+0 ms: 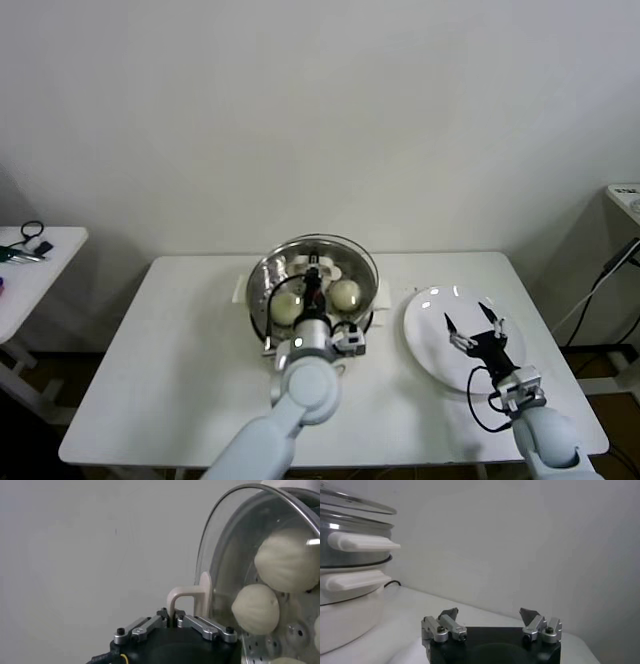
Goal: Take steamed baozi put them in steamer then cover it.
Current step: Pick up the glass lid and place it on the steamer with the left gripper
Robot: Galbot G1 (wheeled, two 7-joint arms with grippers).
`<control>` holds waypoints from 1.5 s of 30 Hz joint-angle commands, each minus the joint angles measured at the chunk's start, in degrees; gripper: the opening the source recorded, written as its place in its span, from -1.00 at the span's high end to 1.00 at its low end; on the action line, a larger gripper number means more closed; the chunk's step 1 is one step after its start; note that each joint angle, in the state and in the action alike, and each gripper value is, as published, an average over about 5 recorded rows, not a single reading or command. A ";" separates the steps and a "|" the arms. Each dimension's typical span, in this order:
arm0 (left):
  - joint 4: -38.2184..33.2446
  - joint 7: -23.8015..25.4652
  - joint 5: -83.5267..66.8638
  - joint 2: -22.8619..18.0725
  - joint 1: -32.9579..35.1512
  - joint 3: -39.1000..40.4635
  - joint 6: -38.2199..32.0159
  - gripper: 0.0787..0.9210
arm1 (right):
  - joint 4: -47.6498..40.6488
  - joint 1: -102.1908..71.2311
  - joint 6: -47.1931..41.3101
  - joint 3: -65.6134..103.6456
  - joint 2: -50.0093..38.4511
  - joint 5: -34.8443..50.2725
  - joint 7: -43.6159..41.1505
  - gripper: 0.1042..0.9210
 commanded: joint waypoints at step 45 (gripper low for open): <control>0.91 3.45 4.94 0.25 0.52 0.36 2.80 0.62 | 1.15 -0.13 -1.49 0.63 -0.10 0.61 0.33 -0.76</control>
